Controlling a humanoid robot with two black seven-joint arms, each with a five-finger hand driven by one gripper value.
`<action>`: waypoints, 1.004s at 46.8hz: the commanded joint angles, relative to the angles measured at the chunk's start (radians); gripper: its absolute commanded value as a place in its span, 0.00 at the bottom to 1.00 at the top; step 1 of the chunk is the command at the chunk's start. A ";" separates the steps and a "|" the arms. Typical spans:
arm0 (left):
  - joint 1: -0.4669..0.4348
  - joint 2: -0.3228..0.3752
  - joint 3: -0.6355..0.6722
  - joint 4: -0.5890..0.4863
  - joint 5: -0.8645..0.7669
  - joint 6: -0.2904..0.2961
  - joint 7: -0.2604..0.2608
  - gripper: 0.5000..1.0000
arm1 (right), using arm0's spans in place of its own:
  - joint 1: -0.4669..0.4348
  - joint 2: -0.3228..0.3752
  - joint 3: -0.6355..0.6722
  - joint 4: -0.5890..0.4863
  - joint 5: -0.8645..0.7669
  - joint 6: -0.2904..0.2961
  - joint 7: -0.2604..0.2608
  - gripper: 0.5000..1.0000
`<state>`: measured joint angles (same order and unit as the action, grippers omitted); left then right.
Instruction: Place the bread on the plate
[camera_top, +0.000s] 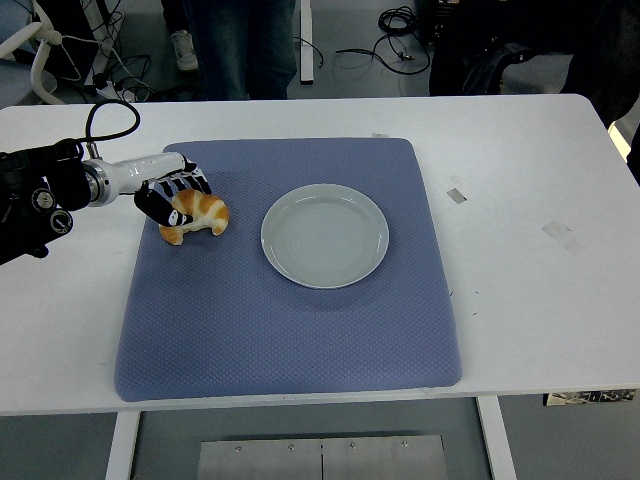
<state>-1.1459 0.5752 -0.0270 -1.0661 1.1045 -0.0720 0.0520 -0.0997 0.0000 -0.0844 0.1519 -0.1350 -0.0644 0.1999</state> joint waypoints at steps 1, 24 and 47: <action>0.000 0.002 0.001 0.000 0.001 0.000 0.000 0.30 | 0.000 0.000 0.000 0.000 0.000 0.000 0.000 1.00; -0.023 0.012 -0.017 -0.002 -0.035 -0.011 0.000 0.27 | 0.000 0.000 0.000 0.000 0.000 0.000 0.001 1.00; -0.114 -0.032 -0.021 -0.002 -0.169 -0.022 0.000 0.27 | 0.000 0.000 0.000 0.000 0.000 0.000 0.000 1.00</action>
<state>-1.2548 0.5611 -0.0491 -1.0678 0.9462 -0.0936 0.0521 -0.0997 0.0000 -0.0844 0.1519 -0.1350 -0.0644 0.2005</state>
